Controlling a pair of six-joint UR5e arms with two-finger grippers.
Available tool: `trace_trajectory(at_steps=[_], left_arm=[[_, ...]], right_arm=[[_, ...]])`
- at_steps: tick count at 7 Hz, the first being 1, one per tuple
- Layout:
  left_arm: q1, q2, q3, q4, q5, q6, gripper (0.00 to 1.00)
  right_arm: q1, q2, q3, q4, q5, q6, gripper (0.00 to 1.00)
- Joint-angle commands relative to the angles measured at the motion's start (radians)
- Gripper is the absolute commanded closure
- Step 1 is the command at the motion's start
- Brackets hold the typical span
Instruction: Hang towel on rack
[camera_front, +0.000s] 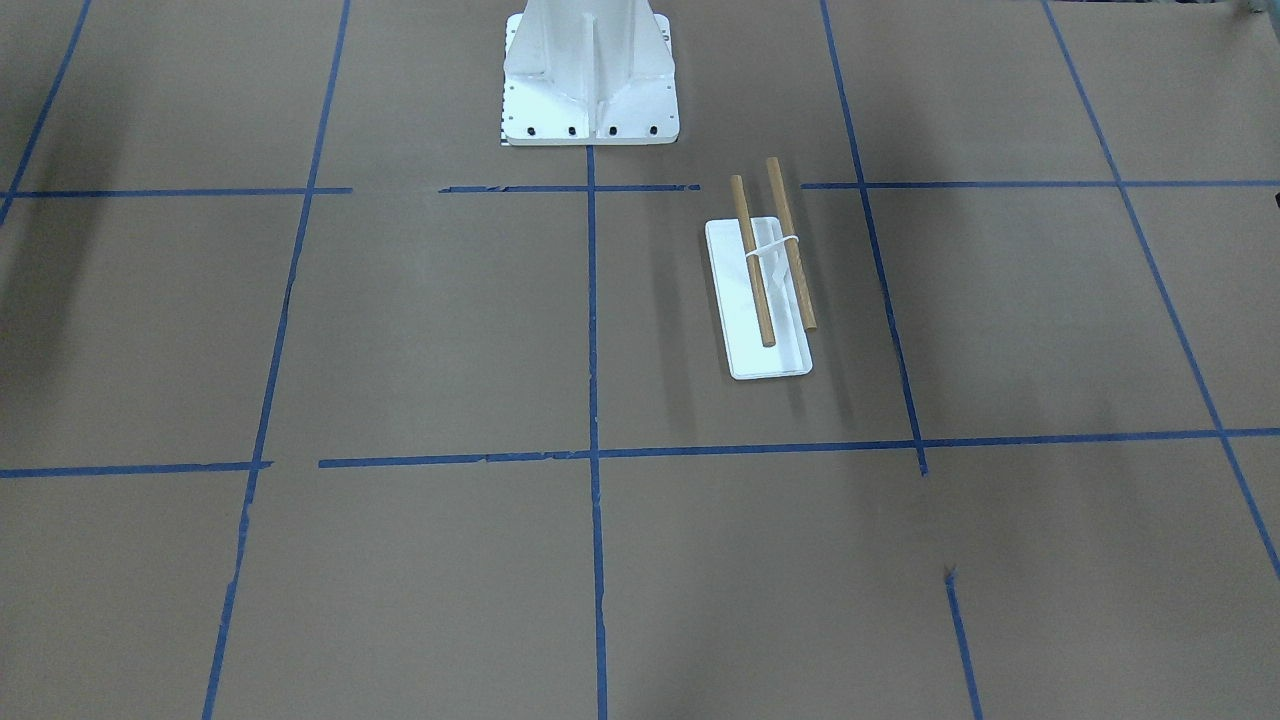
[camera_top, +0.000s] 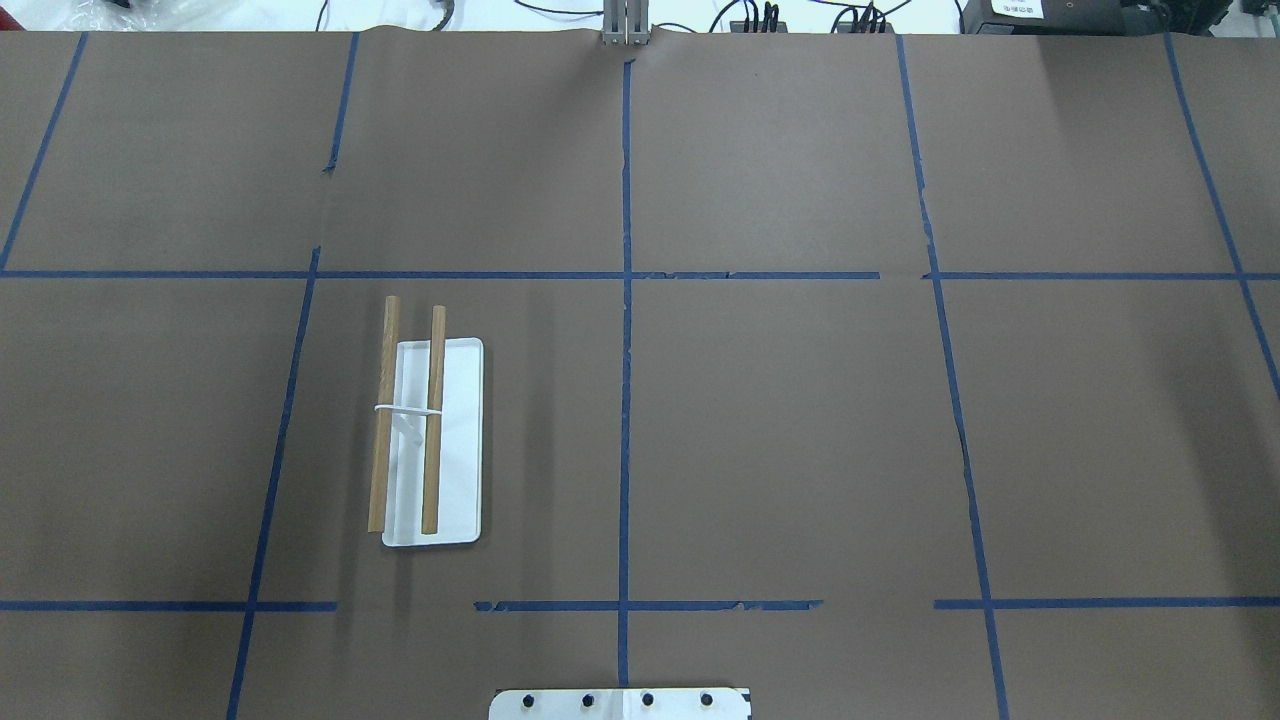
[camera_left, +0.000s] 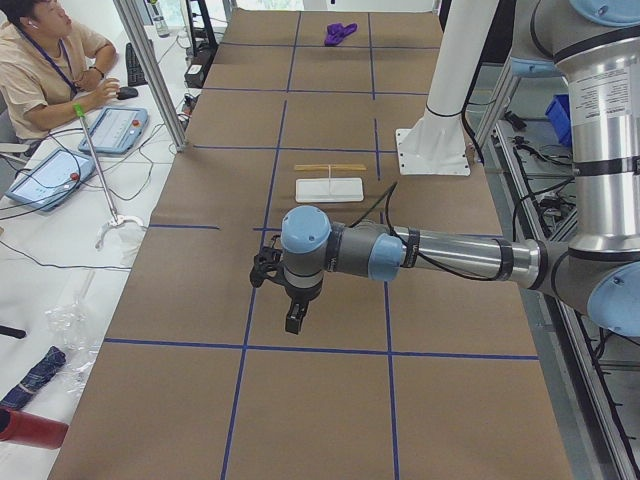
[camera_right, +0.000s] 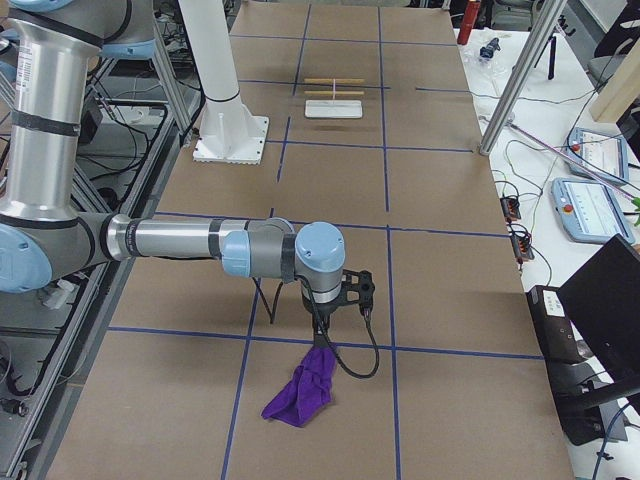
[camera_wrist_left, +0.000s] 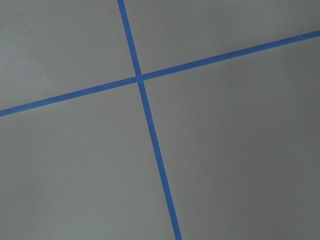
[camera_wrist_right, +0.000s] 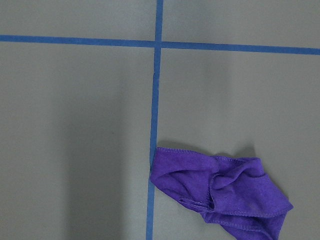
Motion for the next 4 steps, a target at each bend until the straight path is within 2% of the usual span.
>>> trace_trajectory(at_steps=[1,3,4], left_arm=[[0.0,0.0,-0.003,-0.002,0.0,0.003,0.0],[-0.002,0.003,0.0,0.0,0.0,0.003,0.0],[0.0,0.0,-0.009,-0.003,0.0,0.001,0.0]], right_arm=[[0.0,0.002,0.0,0.0,0.003,0.002,0.0],[-0.005,0.017,0.0,-0.008,-0.009,0.002,0.0],[-0.044,0.04,-0.003,-0.012,-0.017,0.0,0.0]])
